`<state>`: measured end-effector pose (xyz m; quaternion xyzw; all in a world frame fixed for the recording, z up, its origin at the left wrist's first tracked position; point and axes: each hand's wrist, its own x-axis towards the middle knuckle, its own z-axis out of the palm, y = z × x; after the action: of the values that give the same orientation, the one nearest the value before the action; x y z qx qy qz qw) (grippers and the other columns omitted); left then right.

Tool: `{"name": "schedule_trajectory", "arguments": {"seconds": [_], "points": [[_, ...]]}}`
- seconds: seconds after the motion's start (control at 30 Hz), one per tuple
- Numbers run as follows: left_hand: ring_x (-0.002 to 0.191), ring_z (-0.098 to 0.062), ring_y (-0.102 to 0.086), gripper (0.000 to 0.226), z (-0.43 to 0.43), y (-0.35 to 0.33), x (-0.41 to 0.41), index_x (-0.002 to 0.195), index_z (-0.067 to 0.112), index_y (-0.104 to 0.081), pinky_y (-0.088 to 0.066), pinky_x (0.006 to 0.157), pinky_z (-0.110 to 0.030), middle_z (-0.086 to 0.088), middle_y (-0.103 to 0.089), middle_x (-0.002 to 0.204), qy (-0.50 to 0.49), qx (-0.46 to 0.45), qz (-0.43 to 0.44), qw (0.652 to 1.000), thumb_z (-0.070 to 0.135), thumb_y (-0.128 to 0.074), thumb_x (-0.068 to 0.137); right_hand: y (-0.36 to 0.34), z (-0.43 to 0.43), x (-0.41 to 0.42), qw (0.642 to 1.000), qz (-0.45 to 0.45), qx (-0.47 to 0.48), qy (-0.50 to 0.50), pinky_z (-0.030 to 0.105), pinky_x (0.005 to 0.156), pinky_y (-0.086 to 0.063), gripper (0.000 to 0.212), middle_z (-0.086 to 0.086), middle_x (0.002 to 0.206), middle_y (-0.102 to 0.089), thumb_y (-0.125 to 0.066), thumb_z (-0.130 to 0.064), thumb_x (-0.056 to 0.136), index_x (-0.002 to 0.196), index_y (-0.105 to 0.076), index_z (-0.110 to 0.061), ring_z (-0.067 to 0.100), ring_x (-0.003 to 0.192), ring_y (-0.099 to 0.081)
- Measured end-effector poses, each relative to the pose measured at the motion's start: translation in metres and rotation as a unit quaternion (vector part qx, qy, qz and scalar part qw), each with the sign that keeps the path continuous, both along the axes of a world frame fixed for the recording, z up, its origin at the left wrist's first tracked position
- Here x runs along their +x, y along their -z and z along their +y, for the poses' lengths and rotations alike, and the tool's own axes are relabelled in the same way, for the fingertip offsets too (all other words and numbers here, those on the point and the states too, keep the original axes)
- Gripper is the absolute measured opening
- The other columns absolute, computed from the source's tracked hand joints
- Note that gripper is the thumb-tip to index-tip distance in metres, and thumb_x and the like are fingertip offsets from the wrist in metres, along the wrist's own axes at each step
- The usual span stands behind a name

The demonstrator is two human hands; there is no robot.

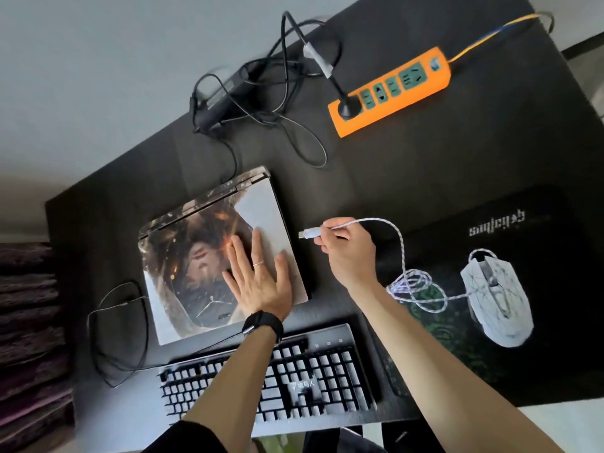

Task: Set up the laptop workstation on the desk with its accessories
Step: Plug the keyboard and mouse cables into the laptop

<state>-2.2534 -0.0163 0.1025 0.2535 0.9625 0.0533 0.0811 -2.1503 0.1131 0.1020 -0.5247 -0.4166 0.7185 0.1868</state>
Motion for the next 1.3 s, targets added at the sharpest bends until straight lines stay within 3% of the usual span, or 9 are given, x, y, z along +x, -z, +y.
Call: {"name": "schedule_trajectory", "arguments": {"seconds": [0.37, 0.67, 0.83, 1.13, 1.3], "points": [[0.152, -0.014, -0.004, 0.063, 0.002, 0.007, -0.002, 0.154, 0.041, -0.022, -0.008, 0.121, -0.056, 0.005, -0.01, 0.166, -0.012, 0.015, 0.025, 0.999, 0.058, -0.033, 0.095, 0.006, 0.002, 0.001, 0.987, -0.051, 0.091, -0.126, 0.043, 0.092, -0.056, 0.007, -0.012, 0.074, -0.075, -0.062, -0.02, 0.095, 0.097, -0.068, -0.02, 0.011, 0.083, -0.075], [0.152, -0.015, -0.004, 0.063, 0.001, 0.006, 0.002, 0.154, 0.041, -0.022, -0.009, 0.12, -0.057, 0.004, -0.011, 0.165, -0.017, 0.014, 0.027, 0.999, 0.059, -0.032, 0.095, -0.003, -0.005, 0.008, 0.986, -0.055, 0.088, -0.13, 0.043, 0.091, -0.057, 0.007, -0.011, 0.073, -0.073, -0.061, -0.015, 0.095, 0.095, -0.066, -0.019, 0.006, 0.081, -0.075], [0.152, -0.015, -0.002, 0.063, -0.001, 0.005, 0.002, 0.154, 0.042, -0.02, -0.008, 0.12, -0.057, 0.005, -0.009, 0.166, -0.02, 0.012, 0.019, 1.0, 0.059, -0.033, 0.095, -0.009, -0.006, 0.011, 0.974, -0.093, 0.119, -0.171, 0.031, 0.095, -0.052, 0.009, -0.012, 0.074, -0.072, -0.058, -0.013, 0.097, 0.097, -0.064, -0.02, 0.007, 0.086, -0.073], [0.153, -0.016, 0.0, 0.063, -0.001, 0.006, 0.001, 0.155, 0.042, -0.016, -0.006, 0.121, -0.056, 0.004, -0.006, 0.166, -0.018, 0.008, 0.012, 1.0, 0.056, -0.037, 0.096, -0.007, -0.018, -0.008, 0.992, -0.062, 0.096, -0.046, 0.041, 0.089, -0.06, 0.008, -0.009, 0.084, -0.071, -0.058, -0.013, 0.1, 0.103, -0.065, -0.015, 0.004, 0.081, -0.075], [0.153, -0.016, 0.002, 0.064, -0.002, 0.007, 0.002, 0.155, 0.042, -0.015, -0.006, 0.121, -0.056, 0.003, -0.005, 0.166, -0.012, 0.002, 0.011, 1.0, 0.057, -0.036, 0.096, -0.004, -0.016, -0.017, 0.991, -0.076, 0.104, -0.037, 0.04, 0.088, -0.059, 0.009, -0.011, 0.083, -0.071, -0.057, -0.012, 0.1, 0.104, -0.065, -0.012, 0.005, 0.079, -0.075]]}}
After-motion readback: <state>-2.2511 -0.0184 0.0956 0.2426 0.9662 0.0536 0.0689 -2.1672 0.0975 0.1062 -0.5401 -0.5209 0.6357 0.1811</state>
